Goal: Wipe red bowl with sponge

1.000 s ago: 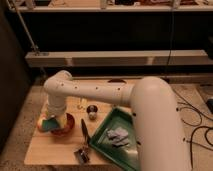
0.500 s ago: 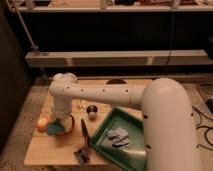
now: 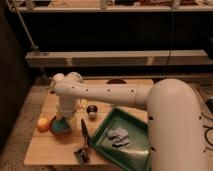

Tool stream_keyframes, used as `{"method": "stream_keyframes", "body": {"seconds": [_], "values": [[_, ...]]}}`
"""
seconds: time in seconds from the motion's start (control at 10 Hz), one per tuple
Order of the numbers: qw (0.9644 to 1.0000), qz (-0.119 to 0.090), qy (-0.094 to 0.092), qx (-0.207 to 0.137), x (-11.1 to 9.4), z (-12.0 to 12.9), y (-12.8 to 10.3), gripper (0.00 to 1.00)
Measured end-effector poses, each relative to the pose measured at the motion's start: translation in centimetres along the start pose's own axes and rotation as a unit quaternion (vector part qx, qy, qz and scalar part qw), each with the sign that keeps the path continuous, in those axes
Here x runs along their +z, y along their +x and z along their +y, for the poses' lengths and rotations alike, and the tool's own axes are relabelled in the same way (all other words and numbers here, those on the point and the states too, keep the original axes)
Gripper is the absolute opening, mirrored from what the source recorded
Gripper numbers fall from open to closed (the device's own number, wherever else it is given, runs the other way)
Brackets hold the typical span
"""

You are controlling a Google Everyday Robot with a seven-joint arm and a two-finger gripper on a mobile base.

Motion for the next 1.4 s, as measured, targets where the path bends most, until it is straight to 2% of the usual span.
{"method": "stream_keyframes", "body": {"seconds": [0.2,0.5,1.0,1.1,1.4], "values": [[0.9997,0.013,0.002,0.018,-0.1,-0.6,2.4,0.0],[0.9995,0.019,0.005,0.024,0.5,-2.2,3.7,0.0],[0.9997,0.01,0.02,-0.005,1.3,-5.9,2.2,0.0],[0.9996,0.006,0.022,-0.018,1.3,-6.6,1.3,0.0],[0.9986,-0.01,0.02,-0.049,1.8,-6.7,-1.1,0.0]]}}
